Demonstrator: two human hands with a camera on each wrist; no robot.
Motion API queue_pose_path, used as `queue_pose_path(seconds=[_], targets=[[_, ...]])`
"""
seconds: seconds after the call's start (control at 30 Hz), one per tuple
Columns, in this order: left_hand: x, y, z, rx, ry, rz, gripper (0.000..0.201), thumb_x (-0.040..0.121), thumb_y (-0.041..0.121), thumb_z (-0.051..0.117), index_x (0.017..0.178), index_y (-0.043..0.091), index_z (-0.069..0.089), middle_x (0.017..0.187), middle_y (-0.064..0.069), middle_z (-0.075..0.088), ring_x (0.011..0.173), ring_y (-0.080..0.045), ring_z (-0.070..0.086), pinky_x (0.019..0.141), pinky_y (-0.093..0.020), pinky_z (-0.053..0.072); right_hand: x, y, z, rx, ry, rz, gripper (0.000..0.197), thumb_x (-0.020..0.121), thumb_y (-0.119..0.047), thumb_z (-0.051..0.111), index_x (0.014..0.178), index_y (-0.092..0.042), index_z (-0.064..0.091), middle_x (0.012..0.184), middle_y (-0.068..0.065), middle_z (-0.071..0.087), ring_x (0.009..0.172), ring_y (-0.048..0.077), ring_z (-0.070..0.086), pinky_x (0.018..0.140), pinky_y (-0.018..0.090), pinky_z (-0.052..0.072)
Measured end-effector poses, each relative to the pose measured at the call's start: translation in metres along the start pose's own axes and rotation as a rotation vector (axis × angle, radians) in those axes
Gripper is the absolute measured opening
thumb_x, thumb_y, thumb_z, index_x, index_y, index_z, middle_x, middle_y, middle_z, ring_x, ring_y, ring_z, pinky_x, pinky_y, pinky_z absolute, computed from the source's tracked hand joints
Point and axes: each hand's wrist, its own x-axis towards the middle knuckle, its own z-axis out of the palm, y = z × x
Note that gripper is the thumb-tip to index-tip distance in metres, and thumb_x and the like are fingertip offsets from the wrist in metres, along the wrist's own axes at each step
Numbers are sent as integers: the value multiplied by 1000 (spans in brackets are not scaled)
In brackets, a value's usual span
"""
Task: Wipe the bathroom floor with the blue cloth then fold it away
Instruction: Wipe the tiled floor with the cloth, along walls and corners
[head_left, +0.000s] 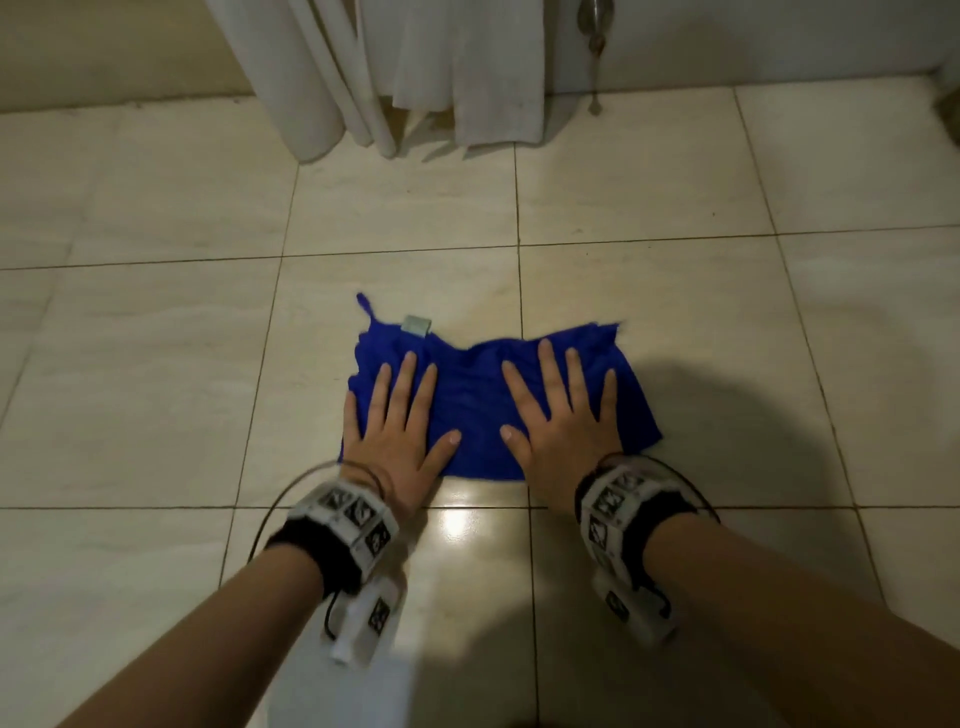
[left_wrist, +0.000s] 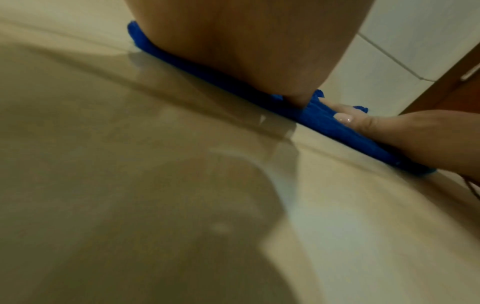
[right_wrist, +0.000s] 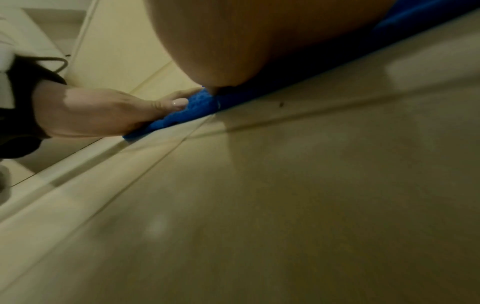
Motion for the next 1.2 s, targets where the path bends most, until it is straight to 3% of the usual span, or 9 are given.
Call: queue_pose_path(seconds=[0.2, 0.3, 0.4, 0.5, 0.57, 0.77, 0.97, 1.1, 1.2], targets=[[-128, -10, 38, -19, -69, -86, 73, 95, 65, 15, 156, 25, 12, 164, 4, 7, 149, -21, 8, 116, -48, 4, -84, -28, 20, 25, -76, -141, 75, 85, -62, 27, 154, -30, 26, 163, 12, 13, 148, 38, 17, 109, 69, 18], [-155, -10, 44, -54, -100, -129, 73, 94, 65, 14, 156, 25, 16, 163, 3, 13, 149, -20, 10, 117, -45, 0, -96, -40, 23, 7, -106, -147, 77, 83, -63, 27, 153, -30, 29, 162, 13, 15, 147, 39, 17, 109, 70, 18], [-150, -13, 40, -89, -133, -166, 73, 93, 68, 11, 156, 30, 5, 164, 8, 2, 149, -15, -1, 117, -39, -13, -94, -42, 21, -2, -130, -138, 78, 83, -63, 28, 152, -29, 30, 162, 14, 15, 147, 39, 16, 108, 70, 19], [-119, -21, 27, -120, -66, -171, 74, 85, 75, 0, 149, 42, -19, 157, 19, -25, 144, -6, -26, 113, -36, -24, -85, -44, 18, 33, -148, -118, 75, 83, -62, 31, 151, -31, 33, 161, 12, 20, 146, 38, 22, 106, 69, 20], [-89, -26, 18, -130, -39, -179, 75, 81, 75, -3, 145, 45, -27, 152, 22, -34, 140, -4, -33, 113, -40, -25, -70, -48, 15, 56, -133, -106, 71, 86, -60, 30, 152, -33, 31, 162, 9, 20, 147, 36, 22, 107, 68, 19], [17, -26, -10, -128, -30, -208, 78, 79, 72, -3, 147, 41, -25, 154, 16, -33, 143, -11, -29, 115, -47, -19, 22, -37, -3, 121, -58, -47, 66, 93, -59, 24, 154, -36, 22, 163, 6, 17, 148, 33, 18, 113, 67, 10], [129, 7, -37, -87, 20, -271, 71, 96, 61, 17, 152, 33, -17, 159, 6, -25, 147, -19, -21, 117, -51, -12, 122, 6, -32, 77, -43, -2, 62, 99, -59, 12, 150, -43, -19, 159, -3, -29, 147, 26, -24, 113, 61, -15], [187, 23, -53, -99, 32, -259, 70, 97, 59, 20, 153, 33, -13, 160, 5, -23, 147, -19, -19, 117, -52, -11, 161, 12, -46, 64, -100, 46, 61, 100, -56, 12, 148, -42, -22, 156, -3, -36, 144, 26, -31, 111, 62, -18], [197, 24, -61, -86, -10, -249, 69, 98, 58, 21, 152, 33, -14, 160, 6, -24, 147, -20, -19, 117, -52, -10, 164, 11, -53, 88, -102, 51, 61, 101, -53, 15, 149, -41, -21, 155, -3, -37, 143, 26, -32, 110, 60, -21]])
